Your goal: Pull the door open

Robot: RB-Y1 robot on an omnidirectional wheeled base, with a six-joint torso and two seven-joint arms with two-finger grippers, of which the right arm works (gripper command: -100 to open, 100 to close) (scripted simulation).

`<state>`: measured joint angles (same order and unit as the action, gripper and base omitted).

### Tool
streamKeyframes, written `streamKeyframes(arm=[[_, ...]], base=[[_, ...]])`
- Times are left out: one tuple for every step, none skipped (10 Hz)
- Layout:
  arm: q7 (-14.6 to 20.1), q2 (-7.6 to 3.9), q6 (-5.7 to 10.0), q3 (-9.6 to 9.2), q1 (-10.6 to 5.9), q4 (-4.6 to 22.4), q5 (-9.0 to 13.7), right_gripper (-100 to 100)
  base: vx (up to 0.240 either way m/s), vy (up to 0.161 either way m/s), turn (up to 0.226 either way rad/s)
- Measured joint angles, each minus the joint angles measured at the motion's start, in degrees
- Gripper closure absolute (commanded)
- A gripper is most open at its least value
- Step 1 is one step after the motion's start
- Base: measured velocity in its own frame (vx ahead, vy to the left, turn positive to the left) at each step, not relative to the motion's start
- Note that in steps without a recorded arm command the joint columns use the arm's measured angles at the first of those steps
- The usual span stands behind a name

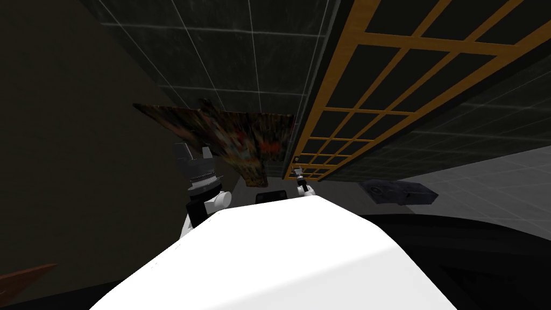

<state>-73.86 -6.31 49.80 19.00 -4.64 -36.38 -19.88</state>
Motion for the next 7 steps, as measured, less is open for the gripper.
streamKeyframes(arm=[[-0.1,-0.32,0.64,0.22,-0.43,1.0,0.2,-100],[-0.2,-1.54,2.52,1.21,-1.59,4.7,0.9,-100],[0.6,-2.02,2.54,1.25,-0.54,3.2,1.0,-100],[1.3,-2.37,2.23,1.5,-0.28,2.9,1.3,-100],[1.9,-2.63,1.78,1.6,0.42,1.8,1.4,-100],[2.2,-3.09,2.18,1.91,0.07,2.9,1.6,-100],[2.3,-3.34,2.47,2.1,0.04,3.2,1.8,-100]], base=[[0.076,-0.016,0.175],[0.09,-0.031,0.094],[0.135,-0.041,0.043],[0.164,-0.051,0.041],[0.164,-0.057,0.012],[0.172,-0.064,0.004],[0.196,-0.043,-0.006]])
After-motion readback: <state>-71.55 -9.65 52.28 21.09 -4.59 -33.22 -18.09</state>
